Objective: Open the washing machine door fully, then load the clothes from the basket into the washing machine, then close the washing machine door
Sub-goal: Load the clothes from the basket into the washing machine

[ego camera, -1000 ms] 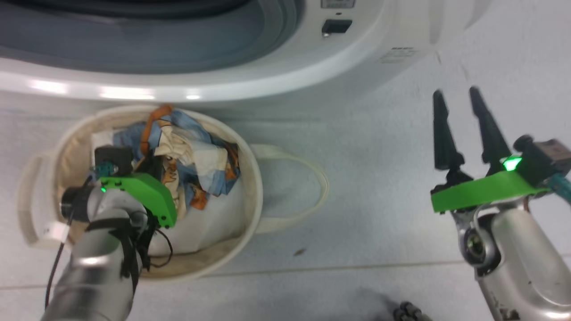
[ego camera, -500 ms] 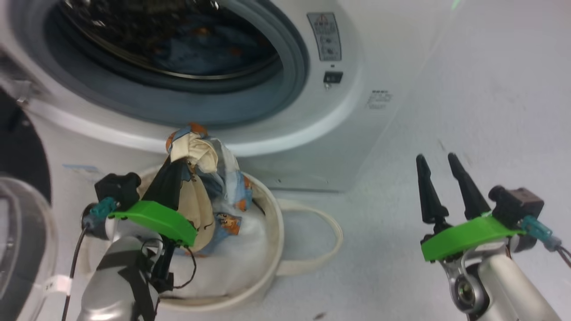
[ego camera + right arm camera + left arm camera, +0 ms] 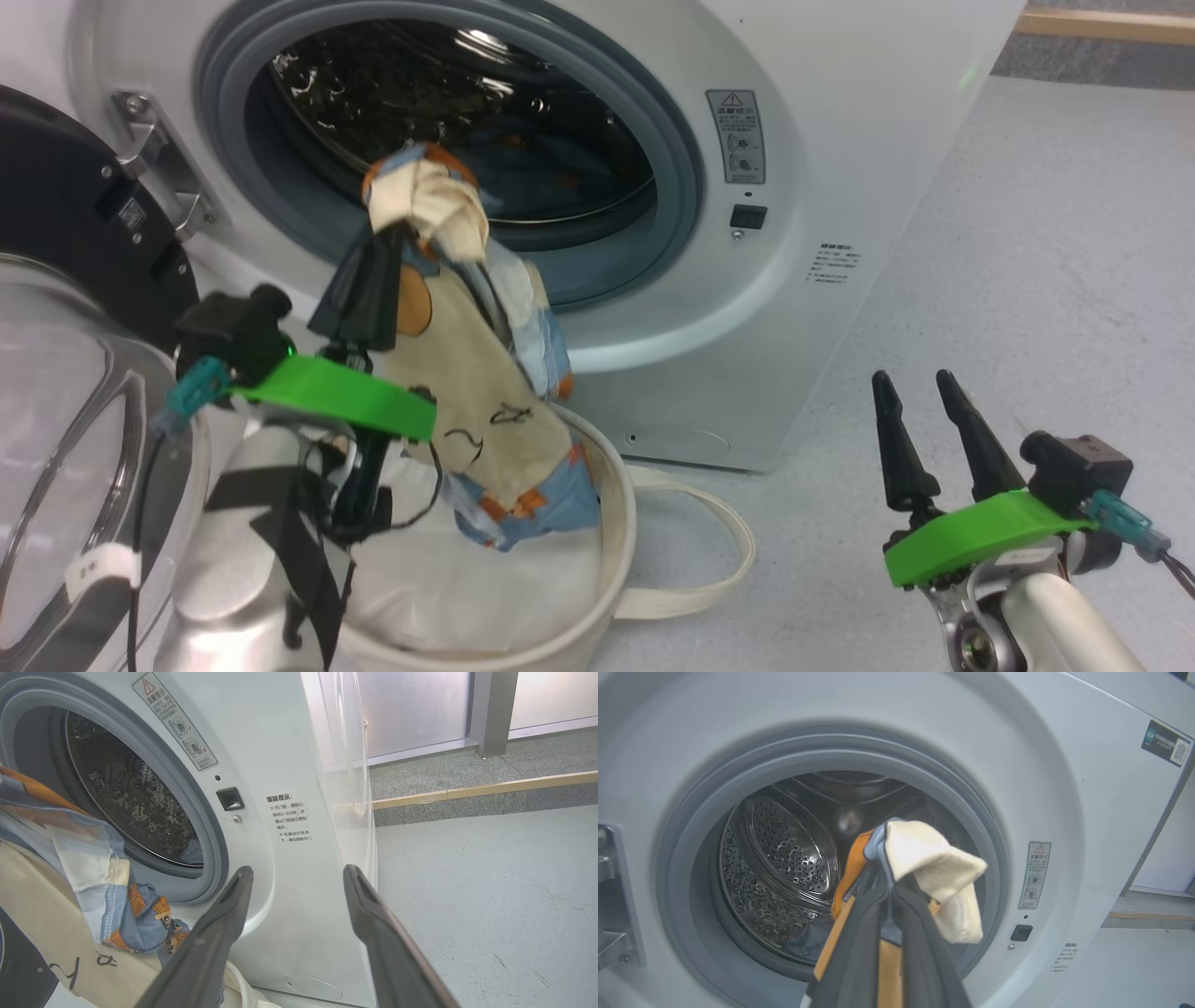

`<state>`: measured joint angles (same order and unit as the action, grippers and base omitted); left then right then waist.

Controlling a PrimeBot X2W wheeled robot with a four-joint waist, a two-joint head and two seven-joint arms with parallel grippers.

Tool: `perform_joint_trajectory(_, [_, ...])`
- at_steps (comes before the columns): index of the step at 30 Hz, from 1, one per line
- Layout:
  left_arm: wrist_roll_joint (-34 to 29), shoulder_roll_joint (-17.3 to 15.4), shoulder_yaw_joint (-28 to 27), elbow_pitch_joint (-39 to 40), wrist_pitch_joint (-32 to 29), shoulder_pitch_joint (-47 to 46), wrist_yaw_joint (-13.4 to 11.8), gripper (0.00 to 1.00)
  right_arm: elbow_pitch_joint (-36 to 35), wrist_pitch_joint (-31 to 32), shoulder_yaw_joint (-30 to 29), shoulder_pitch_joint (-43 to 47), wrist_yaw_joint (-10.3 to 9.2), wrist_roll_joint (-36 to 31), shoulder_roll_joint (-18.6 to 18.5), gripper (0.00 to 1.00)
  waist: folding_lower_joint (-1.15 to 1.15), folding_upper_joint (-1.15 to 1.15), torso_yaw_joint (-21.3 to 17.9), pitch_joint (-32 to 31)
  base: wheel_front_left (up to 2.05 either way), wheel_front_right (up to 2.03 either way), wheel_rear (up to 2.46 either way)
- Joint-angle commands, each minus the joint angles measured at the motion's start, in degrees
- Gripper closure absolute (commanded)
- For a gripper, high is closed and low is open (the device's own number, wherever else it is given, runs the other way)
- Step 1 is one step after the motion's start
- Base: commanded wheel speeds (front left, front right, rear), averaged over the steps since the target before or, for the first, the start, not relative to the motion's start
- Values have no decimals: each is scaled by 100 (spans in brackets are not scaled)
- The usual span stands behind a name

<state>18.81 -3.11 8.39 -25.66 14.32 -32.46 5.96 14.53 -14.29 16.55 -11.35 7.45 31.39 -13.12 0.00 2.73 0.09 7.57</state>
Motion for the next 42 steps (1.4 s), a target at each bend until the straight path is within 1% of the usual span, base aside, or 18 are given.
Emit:
perform_joint_trajectory(1, [44, -77, -187, 266, 22, -370, -63, 100, -144, -71, 111, -13, 3, 23, -76, 0, 0, 0, -4, -19, 0, 0, 0])
perform_joint_trajectory(10, [145, -158, -216, -69, -166, -571, -83, 100, -149, -71, 109, -35, 3, 36, -53, 0, 0, 0, -124, 50, 0, 0, 0])
perform_joint_trajectory(11, [172, -183, -242, -288, -181, -653, -97, 100, -145, -71, 108, -40, 3, 31, -44, 0, 0, 0, -172, 71, 0, 0, 0])
perform_joint_trajectory(12, [172, -183, -242, -288, -181, -653, -97, 100, -145, -71, 108, -40, 3, 31, -44, 0, 0, 0, -172, 71, 0, 0, 0])
perform_joint_trajectory(20, [168, -257, -251, -1365, -122, -1250, -121, 100, -186, -71, 127, -131, 3, 2, -67, 0, 0, 0, -427, 356, 0, 0, 0])
perform_joint_trajectory(25, [117, -436, -276, -2130, -40, -1675, -121, 100, -257, -71, 127, -243, 3, -24, -51, 0, 0, 0, -755, 584, 0, 0, 0])
perform_joint_trajectory(30, [120, -573, -358, -2711, 28, -2139, -135, 100, -323, -71, -5, -244, 3, -61, -21, 0, 0, 0, -1069, 910, 0, 0, 0])
perform_joint_trajectory(33, [95, -645, -364, -2969, 48, -2404, -122, 100, -447, -71, -127, -246, 3, -92, 69, 0, 0, 0, -1231, 1179, 0, 0, 0])
perform_joint_trajectory(42, [-133, -1119, -270, -3704, 62, -3530, -197, 100, -679, -71, -370, -328, 3, -214, 338, 0, 0, 0, -1654, 2048, 0, 0, 0])
